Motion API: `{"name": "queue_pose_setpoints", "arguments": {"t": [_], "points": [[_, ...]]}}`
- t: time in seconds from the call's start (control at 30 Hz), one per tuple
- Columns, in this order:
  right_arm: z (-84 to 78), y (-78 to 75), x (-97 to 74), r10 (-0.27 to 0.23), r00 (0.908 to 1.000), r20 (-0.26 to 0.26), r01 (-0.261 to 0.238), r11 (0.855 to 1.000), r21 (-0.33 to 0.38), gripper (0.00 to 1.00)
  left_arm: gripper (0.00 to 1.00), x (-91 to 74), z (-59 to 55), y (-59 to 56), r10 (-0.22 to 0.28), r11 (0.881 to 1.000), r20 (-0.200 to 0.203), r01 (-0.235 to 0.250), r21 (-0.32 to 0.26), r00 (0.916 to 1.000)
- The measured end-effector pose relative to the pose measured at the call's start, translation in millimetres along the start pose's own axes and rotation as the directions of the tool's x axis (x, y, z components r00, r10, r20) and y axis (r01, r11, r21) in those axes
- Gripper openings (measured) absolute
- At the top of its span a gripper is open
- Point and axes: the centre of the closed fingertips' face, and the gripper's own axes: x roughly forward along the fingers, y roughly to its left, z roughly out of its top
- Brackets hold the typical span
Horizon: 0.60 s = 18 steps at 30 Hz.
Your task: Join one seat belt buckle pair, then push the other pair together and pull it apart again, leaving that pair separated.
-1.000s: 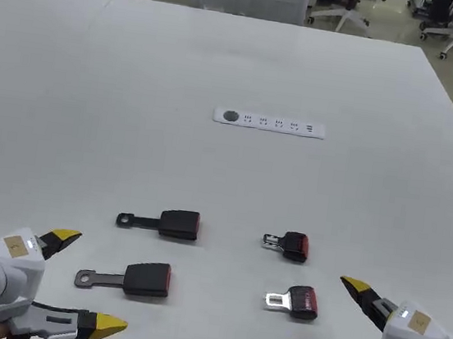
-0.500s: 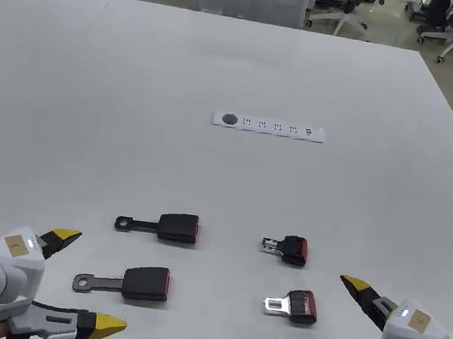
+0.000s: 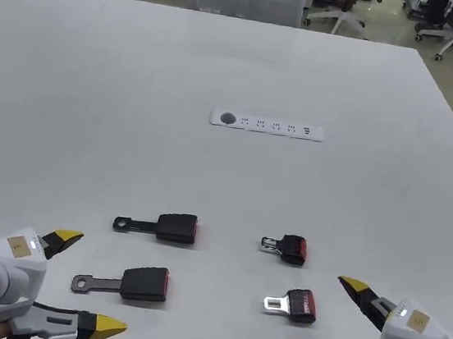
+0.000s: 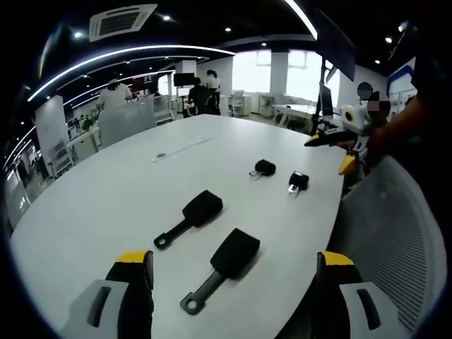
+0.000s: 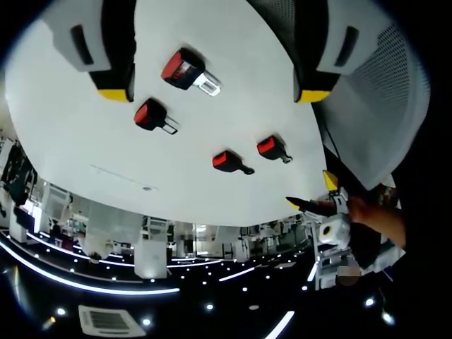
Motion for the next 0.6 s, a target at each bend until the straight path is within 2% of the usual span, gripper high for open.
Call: {"name": "queue_pose_setpoints", "arguments": {"t": [0.6], "points": [[1.5, -0.8, -3.4, -0.001, 1.0, 0.004, 0.001, 1.0, -0.002, 0.94, 0.98, -0.5, -2.1, 1.8, 0.003, 1.0, -0.004, -0.003, 0.008, 1.0]]}}
